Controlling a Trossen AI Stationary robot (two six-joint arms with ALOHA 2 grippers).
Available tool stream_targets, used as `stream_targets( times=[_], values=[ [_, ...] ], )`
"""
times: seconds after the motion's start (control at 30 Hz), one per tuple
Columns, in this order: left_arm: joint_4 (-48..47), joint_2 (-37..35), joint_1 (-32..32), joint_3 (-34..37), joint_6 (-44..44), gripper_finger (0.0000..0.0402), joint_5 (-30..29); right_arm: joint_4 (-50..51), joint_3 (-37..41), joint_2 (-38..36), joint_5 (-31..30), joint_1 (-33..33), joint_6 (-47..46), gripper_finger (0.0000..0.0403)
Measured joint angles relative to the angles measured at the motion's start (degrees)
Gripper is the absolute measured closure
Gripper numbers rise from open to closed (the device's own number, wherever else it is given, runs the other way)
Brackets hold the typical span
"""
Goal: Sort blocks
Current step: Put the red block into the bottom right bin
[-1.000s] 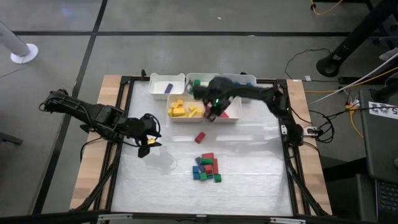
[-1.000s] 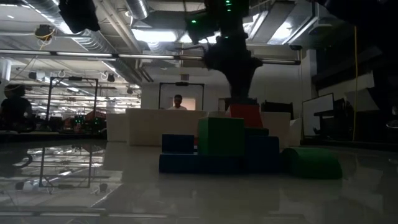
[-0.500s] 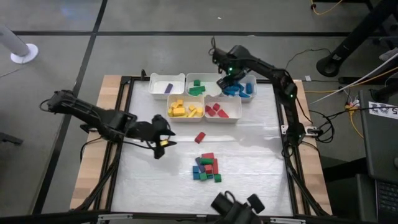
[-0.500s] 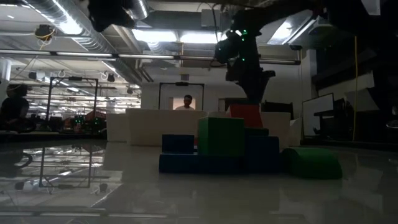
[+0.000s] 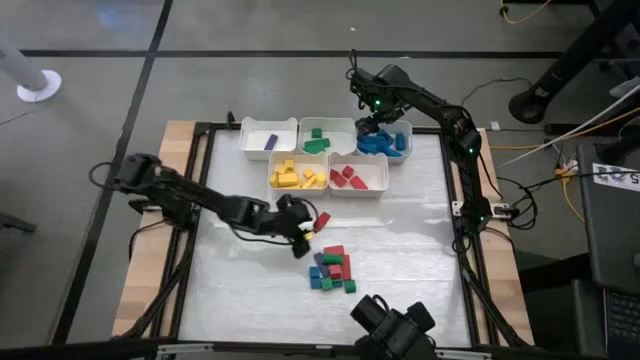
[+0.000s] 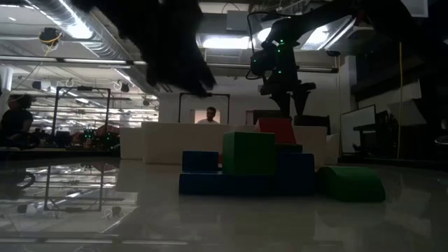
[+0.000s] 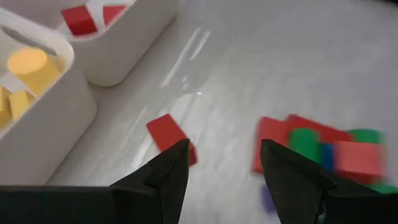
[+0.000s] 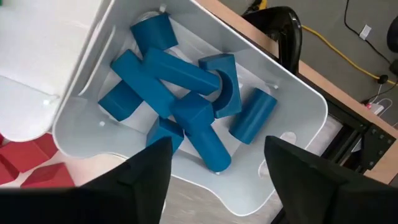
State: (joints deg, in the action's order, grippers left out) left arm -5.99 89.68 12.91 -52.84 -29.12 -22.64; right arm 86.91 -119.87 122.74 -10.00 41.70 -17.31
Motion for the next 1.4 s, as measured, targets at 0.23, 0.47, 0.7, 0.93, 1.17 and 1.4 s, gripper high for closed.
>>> stream_targets(
  times=[0.23,0.47,0.7,0.93,1.17,1.4],
  values=[
    [4.0,10.5,-2.6,0.0,-6.8,0.0218,-0.1,0.0,0.0,0.0,0.1,-0.1,1.3,0.0141],
    [7.4,14.5,-3.9,0.0,-9.5,0.0218,-0.1,-0.1,0.0,0.0,0.1,-0.1,1.3,0.0141],
    [9.5,15.7,-4.0,-0.1,-7.7,0.0218,-2.7,-0.3,0.0,0.0,0.1,-0.1,1.3,0.0141],
    [12.9,18.4,-4.5,-0.1,-6.9,0.0218,-3.9,-0.3,0.0,0.0,0.1,-0.1,1.3,0.0141],
    [12.7,19.9,-4.5,-0.1,-8.0,0.0218,-4.2,0.5,-0.1,-1.2,0.5,-0.9,6.1,0.0141],
    [13.1,19.8,-4.5,-0.1,-6.6,0.0268,-4.6,1.6,-0.2,-8.9,0.3,-3.2,10.2,0.0141]
  ],
)
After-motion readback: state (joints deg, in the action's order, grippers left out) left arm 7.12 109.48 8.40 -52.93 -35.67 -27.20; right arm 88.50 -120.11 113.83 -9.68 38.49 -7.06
